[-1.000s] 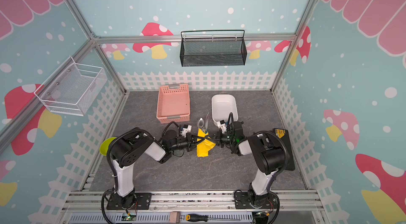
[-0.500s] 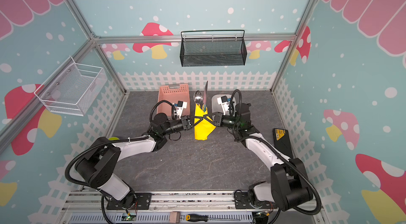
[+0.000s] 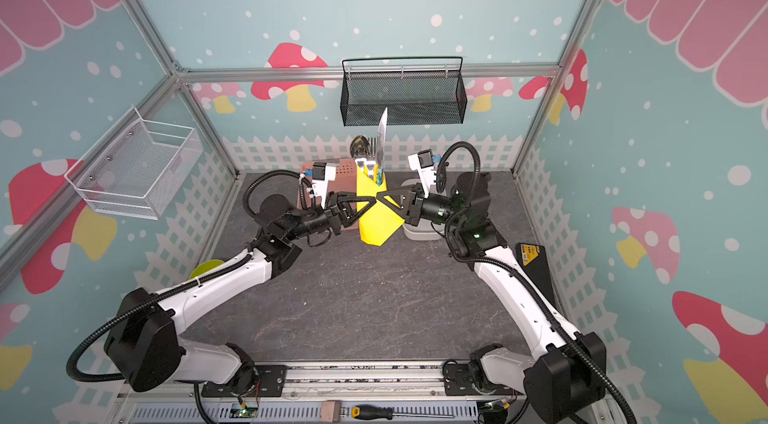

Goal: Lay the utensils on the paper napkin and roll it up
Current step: 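Lift the napkin bundle upright with both grippers, utensil heads pointing up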

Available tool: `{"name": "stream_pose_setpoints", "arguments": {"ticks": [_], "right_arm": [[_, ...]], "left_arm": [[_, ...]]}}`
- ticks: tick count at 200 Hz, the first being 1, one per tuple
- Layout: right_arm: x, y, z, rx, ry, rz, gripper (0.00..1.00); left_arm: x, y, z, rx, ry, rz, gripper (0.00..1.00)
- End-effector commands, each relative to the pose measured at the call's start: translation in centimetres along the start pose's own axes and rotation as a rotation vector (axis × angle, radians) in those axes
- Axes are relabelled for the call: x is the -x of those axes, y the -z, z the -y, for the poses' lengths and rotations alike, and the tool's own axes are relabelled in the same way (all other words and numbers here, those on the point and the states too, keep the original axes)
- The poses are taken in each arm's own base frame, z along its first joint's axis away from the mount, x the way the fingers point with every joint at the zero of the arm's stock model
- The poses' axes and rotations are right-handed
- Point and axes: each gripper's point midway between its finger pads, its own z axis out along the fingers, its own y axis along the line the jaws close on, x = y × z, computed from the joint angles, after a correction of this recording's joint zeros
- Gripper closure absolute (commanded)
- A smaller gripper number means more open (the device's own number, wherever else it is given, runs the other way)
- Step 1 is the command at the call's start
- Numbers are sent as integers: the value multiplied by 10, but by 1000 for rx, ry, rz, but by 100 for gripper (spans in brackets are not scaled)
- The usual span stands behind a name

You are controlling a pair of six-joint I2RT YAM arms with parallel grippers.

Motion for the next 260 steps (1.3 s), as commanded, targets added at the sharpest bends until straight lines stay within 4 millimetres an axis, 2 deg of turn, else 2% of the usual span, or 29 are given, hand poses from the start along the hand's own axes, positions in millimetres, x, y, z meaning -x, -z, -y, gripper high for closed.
{"name": "stream_pose_setpoints", "arguments": {"ticks": [1, 56, 118, 142, 174, 219, 248, 260], "right_arm": [[42, 9, -33, 7, 165, 115, 85], [56, 11, -65, 57, 225, 143, 78], [52, 8, -70, 66, 224, 133, 75], [46, 9, -66, 41, 232, 115, 69], [33, 12, -68, 56, 261, 86, 53], [8, 10, -70, 132, 279, 39, 47], [-3, 1, -82, 205, 320, 42, 38], [-7, -5, -81, 204, 328, 44, 35]], "left_arm": [[13, 2, 25, -84, -124, 5, 100], [28, 5, 45, -146, -162, 50, 100], [37, 11, 57, -161, -188, 81, 100], [44, 14, 60, -155, -196, 101, 100], [56, 19, 62, -146, -195, 141, 100], [69, 22, 70, -148, -188, 171, 100], [76, 22, 68, -117, -183, 183, 100], [79, 22, 68, -110, -182, 188, 100]]}}
